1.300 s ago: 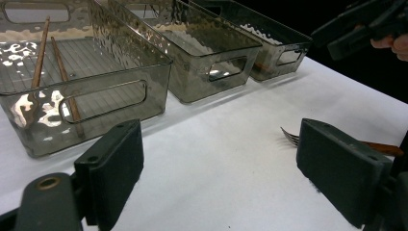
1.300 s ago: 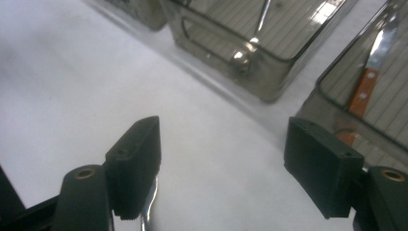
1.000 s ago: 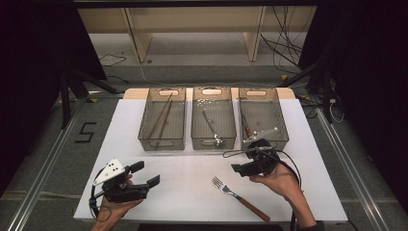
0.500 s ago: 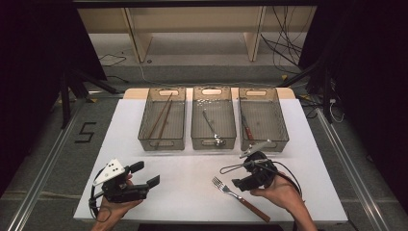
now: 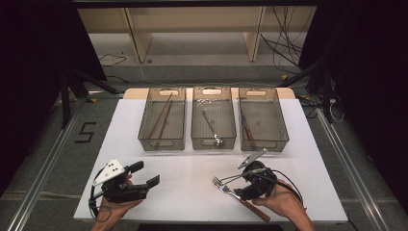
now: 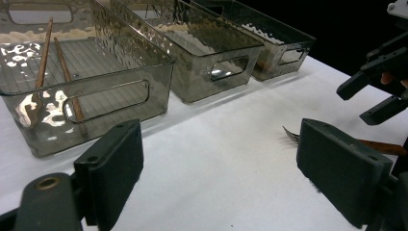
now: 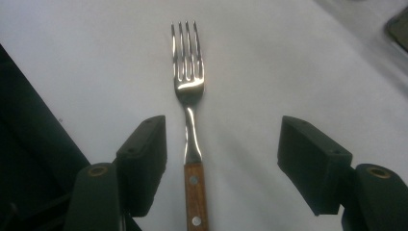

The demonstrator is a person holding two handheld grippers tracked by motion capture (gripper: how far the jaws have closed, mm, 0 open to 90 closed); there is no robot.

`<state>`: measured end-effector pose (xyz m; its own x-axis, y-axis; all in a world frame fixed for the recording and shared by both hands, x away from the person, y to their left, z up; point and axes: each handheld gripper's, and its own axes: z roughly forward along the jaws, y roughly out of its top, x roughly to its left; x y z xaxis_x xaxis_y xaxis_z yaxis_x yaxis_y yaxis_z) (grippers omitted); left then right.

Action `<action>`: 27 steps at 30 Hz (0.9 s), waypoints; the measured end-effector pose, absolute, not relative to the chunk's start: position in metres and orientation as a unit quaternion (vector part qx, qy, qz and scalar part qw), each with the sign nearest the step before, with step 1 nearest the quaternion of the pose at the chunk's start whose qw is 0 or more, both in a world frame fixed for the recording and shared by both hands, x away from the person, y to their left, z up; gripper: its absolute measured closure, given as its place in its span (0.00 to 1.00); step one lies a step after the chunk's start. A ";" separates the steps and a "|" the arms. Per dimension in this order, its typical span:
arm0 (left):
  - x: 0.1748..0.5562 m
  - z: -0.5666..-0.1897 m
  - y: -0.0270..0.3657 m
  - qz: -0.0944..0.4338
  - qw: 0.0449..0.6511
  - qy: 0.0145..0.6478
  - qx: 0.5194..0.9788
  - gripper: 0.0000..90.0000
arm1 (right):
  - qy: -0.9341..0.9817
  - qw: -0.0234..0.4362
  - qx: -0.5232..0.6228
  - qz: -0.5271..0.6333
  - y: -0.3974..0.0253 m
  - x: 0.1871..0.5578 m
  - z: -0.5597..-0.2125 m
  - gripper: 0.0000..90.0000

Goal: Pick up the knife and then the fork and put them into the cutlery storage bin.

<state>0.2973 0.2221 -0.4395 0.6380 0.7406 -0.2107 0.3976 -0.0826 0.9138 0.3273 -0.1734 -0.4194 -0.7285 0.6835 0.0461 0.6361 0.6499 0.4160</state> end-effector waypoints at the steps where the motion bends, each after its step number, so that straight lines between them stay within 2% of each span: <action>1: 0.297 -0.440 0.222 0.156 0.549 0.396 0.719 0.18 | 0.908 0.058 0.361 0.204 -0.174 0.327 -0.420 0.41; 17: 0.297 -0.440 0.222 0.156 0.549 0.395 0.720 0.18 | 0.913 0.035 0.361 0.185 -0.173 0.320 -0.430 0.56; 27: 0.297 -0.440 0.222 0.157 0.550 0.395 0.719 0.18 | 0.923 0.022 0.351 0.158 -0.169 0.315 -0.438 0.62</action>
<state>0.2973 0.2220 -0.4395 0.6386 0.7406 -0.2091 0.3962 -0.0834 0.9144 0.3153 -0.1691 -0.4381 -0.7523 0.6550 0.0707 0.6413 0.7035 0.3062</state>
